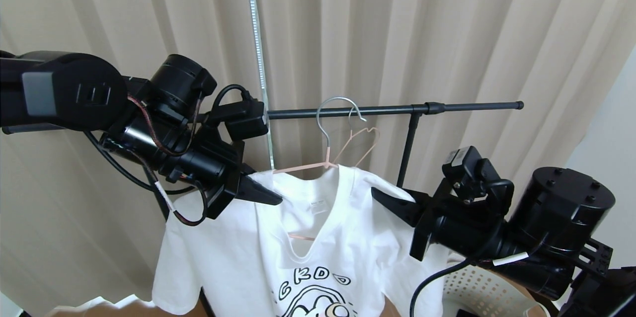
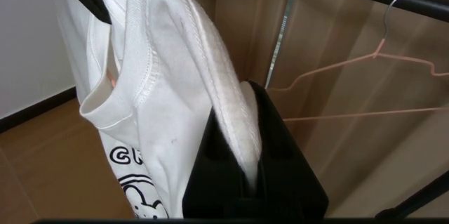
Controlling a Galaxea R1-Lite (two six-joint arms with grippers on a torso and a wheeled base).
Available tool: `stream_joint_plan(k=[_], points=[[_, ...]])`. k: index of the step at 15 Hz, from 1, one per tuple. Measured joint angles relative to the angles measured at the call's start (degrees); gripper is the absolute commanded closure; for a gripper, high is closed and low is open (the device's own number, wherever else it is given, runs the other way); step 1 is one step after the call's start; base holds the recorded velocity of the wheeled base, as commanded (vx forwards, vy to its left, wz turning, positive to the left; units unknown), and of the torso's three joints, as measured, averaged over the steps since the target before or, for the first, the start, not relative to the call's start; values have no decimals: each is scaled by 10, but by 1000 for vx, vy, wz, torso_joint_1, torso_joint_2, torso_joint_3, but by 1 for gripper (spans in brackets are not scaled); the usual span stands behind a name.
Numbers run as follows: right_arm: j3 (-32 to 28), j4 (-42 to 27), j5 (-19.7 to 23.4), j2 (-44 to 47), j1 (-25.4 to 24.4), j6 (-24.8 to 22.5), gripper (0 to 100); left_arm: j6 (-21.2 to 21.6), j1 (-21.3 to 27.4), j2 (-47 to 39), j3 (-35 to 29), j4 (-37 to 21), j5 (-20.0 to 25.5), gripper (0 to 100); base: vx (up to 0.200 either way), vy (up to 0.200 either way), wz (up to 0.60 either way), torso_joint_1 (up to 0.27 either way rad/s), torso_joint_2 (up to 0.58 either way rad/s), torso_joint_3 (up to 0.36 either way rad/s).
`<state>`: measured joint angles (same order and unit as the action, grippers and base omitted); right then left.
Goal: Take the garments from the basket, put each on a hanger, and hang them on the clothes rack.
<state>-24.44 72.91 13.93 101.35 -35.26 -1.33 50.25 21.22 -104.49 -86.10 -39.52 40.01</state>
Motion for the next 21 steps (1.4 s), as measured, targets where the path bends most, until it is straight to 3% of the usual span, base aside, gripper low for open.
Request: stream_joint_plan(k=[1,2,6,10,13,21], points=[[0,-5,8,-4,1,-1,100,0,0,3,1,0,0,100,0,0,0,0,0,0],[1,-11,12,-9,1,-2,0,0,0,6,1,0,0,100,0,0,0,0,0,0],[4,-15,15,-24,10,-4,0,-4,0,16,1,0,-2,100,0,0,0,0,0,0],[8,-30,63,-45,42,-12,0,-14,-6,31,3,0,-2,100,0,0,0,0,0,0],[6,-119,138,-84,72,-12,0,-18,-25,48,13,0,0,100,0,0,0,0,0,0],[-14,-126,150,-62,148,-45,0,-40,-64,93,51,33,1,100,0,0,0,0,0,0]])
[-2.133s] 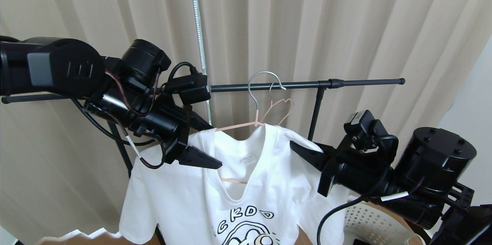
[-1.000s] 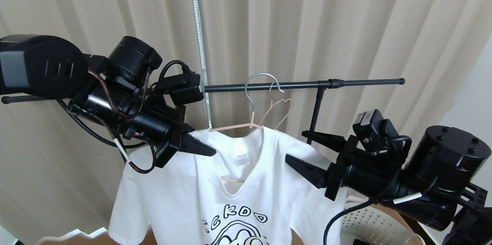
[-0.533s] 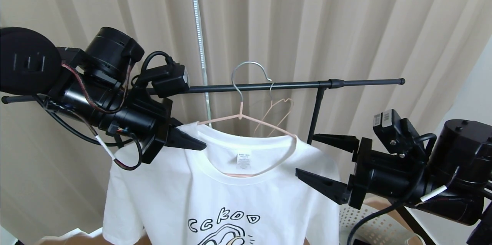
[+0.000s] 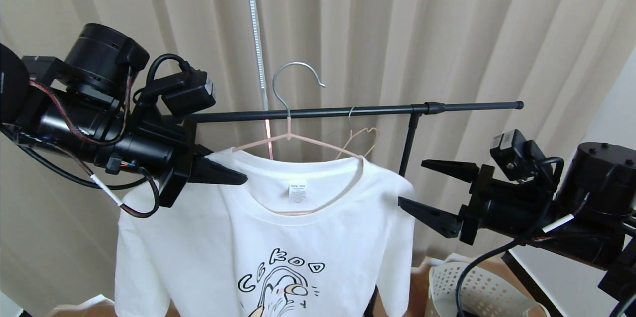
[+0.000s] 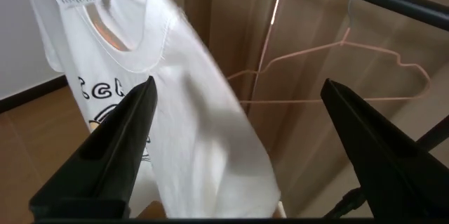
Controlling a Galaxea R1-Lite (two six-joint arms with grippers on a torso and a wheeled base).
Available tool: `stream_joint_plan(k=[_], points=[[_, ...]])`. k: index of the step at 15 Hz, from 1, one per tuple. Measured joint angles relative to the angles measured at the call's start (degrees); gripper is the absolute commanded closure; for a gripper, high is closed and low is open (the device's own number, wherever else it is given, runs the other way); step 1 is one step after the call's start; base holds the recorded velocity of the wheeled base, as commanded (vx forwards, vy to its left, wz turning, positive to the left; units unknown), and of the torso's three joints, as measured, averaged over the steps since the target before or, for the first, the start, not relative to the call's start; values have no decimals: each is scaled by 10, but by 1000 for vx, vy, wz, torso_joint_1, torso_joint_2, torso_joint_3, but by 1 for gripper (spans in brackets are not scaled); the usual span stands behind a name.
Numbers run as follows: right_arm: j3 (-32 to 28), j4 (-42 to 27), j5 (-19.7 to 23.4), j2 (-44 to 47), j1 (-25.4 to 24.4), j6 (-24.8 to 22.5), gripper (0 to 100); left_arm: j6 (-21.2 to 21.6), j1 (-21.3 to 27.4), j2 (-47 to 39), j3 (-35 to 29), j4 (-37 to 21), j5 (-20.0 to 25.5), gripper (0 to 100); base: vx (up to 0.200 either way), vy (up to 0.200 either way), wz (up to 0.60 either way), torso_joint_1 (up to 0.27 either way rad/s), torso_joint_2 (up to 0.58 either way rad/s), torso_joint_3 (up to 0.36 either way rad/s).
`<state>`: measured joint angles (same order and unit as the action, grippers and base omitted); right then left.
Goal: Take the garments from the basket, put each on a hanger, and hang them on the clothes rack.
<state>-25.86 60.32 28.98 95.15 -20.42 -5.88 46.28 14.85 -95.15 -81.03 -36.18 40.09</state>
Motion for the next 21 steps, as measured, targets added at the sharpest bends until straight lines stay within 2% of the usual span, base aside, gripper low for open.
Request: stream_joint_plan(k=[7,13,14,18,21], points=[[1,0,0,71,35,-91,0,-1,-15,32,19,12,0,100,0,0,0,0,0,0],[-8,7,-3,128,37,-98,0,-2,-15,45,30,14,0,100,0,0,0,0,0,0],[-9,7,-3,132,37,-97,100,-2,-15,46,32,14,0,100,0,0,0,0,0,0],[-16,7,-3,138,41,-97,100,-3,-16,47,33,14,0,100,0,0,0,0,0,0],[-22,7,-3,138,64,-97,100,-8,-31,48,32,14,0,100,0,0,0,0,0,0]])
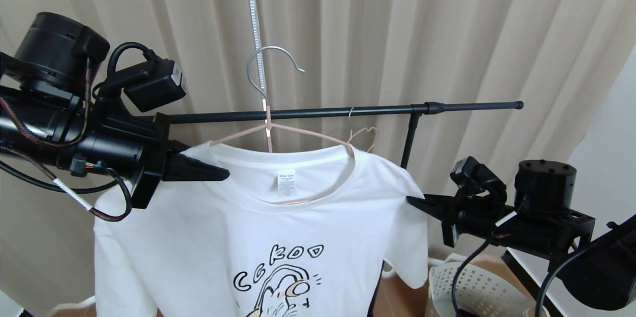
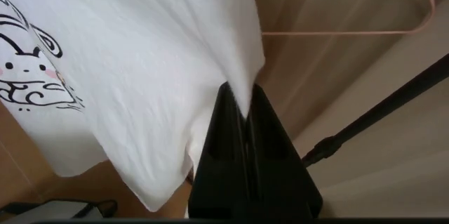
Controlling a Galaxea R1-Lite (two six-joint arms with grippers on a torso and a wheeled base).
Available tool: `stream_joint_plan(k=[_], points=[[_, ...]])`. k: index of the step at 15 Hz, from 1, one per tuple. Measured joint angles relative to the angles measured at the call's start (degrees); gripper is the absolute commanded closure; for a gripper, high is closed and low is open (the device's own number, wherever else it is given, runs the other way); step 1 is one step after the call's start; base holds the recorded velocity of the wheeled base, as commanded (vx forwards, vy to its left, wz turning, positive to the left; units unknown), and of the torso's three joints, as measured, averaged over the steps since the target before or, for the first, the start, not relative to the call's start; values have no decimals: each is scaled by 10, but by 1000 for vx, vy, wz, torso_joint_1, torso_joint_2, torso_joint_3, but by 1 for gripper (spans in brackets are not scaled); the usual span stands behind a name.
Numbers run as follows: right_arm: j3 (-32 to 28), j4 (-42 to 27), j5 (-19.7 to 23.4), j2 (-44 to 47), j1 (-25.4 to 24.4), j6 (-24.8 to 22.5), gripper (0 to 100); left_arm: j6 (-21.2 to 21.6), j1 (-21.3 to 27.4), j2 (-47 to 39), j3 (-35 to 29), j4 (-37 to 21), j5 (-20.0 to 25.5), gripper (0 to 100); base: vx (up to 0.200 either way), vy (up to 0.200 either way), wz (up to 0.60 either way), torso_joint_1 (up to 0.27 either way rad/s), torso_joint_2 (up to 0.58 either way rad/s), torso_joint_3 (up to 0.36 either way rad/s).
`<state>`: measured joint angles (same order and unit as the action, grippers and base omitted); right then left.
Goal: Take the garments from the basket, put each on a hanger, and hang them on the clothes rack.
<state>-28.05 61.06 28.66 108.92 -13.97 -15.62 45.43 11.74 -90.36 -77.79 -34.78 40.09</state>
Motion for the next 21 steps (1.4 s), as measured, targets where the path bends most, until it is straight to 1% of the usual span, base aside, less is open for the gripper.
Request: stream_joint_plan(k=[3,7,8,12,16,18,21], points=[[-7,0,0,1,10,0,100,0,-16,0,0,0,0,100,0,0,0,0,0,0],[-2,-1,2,-3,6,1,100,-6,-16,0,0,10,0,100,0,0,0,0,0,0],[3,-1,3,-7,4,1,0,-7,-15,0,3,17,0,100,0,0,0,0,0,0],[15,-1,4,-25,-5,1,0,-9,-15,-2,14,28,0,100,0,0,0,0,0,0],[3,-1,1,-31,-7,3,0,-9,-22,-2,16,29,0,100,0,0,0,0,0,0],[-7,-2,-4,-31,-6,6,0,-10,-36,-1,23,31,-1,100,0,0,0,0,0,0],[-15,-2,-23,-33,-6,24,0,-4,-58,-1,44,47,-2,100,0,0,0,0,0,0]])
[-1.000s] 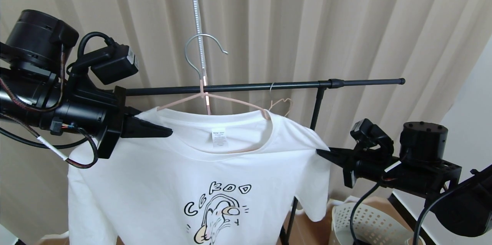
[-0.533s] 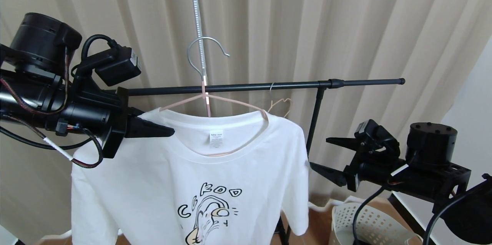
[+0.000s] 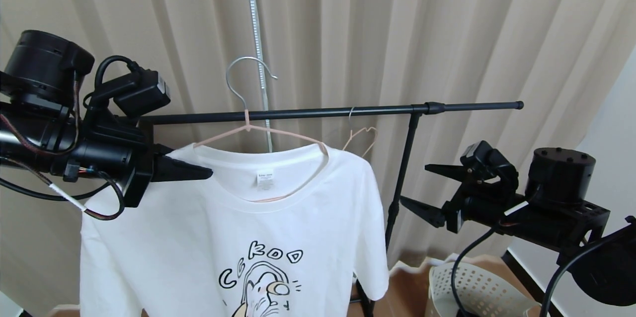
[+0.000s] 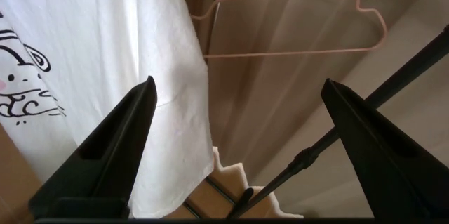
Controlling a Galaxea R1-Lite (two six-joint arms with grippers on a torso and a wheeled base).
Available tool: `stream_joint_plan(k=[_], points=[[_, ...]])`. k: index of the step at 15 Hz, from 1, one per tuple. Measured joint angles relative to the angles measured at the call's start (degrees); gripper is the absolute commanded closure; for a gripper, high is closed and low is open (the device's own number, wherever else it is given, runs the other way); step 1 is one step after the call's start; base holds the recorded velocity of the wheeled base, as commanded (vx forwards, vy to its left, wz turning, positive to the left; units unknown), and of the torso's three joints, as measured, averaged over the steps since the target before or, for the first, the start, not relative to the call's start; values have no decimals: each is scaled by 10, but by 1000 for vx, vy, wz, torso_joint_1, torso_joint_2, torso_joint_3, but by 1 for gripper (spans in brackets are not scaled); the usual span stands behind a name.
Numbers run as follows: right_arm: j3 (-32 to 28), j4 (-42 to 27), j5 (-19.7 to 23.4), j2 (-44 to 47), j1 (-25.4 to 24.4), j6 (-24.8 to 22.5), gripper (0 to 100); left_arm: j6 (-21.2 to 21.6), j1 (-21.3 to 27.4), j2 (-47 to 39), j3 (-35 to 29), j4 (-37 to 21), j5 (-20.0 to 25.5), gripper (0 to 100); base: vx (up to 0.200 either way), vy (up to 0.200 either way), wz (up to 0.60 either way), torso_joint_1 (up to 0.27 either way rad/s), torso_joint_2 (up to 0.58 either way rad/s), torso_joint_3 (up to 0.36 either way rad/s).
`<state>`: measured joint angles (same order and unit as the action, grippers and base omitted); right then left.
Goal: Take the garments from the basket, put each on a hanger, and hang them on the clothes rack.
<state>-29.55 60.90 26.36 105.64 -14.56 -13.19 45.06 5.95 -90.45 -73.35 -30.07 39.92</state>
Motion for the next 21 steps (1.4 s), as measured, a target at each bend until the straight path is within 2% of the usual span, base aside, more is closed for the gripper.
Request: stream_joint_plan(k=[3,4,7,10,13,16,21], points=[[-4,0,-8,0,0,5,0,1,-8,0,43,57,-5,100,0,0,0,0,0,0],[-5,0,-9,0,0,5,0,0,-8,0,57,72,-19,100,0,0,0,0,0,0],[-5,0,-9,0,0,5,0,0,-9,-2,81,75,-48,100,0,0,0,0,0,0],[-5,0,-9,0,0,5,0,2,-9,-5,100,80,-95,100,0,0,0,0,0,0],[-5,0,-9,0,0,5,0,2,-9,-14,112,83,-116,100,0,0,0,0,0,0],[-5,0,-9,0,0,5,0,0,-10,-25,122,83,-165,100,0,0,0,0,0,0],[-6,0,-9,0,0,5,0,-1,-25,-40,135,83,-191,100,0,0,0,0,0,0]])
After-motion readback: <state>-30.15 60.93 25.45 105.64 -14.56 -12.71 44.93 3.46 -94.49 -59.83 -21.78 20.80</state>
